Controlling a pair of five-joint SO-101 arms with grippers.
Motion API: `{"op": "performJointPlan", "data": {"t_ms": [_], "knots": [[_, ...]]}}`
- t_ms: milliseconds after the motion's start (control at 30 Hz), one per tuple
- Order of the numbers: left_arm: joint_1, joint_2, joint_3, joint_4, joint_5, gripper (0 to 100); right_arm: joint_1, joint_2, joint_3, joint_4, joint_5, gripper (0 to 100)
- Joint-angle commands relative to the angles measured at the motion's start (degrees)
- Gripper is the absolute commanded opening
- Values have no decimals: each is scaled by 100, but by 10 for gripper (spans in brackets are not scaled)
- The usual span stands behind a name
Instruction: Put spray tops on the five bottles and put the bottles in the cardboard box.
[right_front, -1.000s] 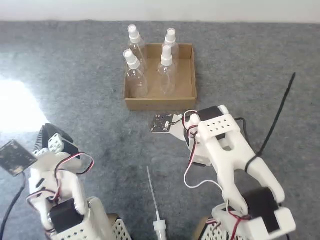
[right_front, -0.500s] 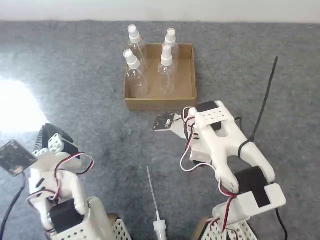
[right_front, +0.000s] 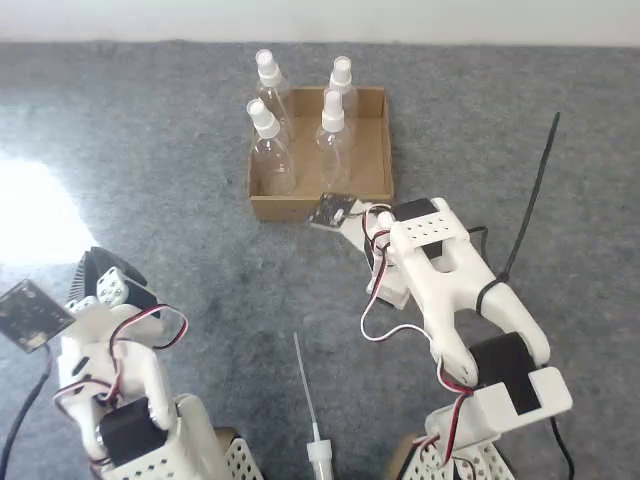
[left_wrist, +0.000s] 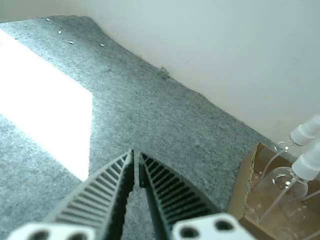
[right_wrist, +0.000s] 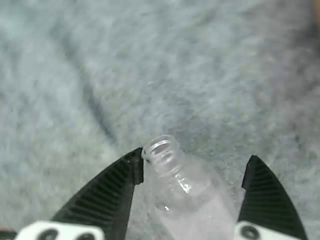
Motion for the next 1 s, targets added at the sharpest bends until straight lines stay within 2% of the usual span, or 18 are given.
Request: {"op": "performJointPlan", "data": {"t_ms": [0,200,367,500,700,967], "knots": [[18,-105,-22,-167,-35,13,31,-92,-343,-154,-949,285],[18,-105,-22,-167,-35,13,57,-84,-448,-145,-2119,285],[18,-105,-22,-167,-35,13,84,-207,-730,189,-2207,289],[18,-105,-22,-167,-35,13,40,-321,-1187,910,-1899,293],[18,-105,-22,-167,-35,13,57,-321,-1451,1578,-1160,413],[18,-105,-22,-167,-35,13,75,-312,-1037,1684,958,329]]}}
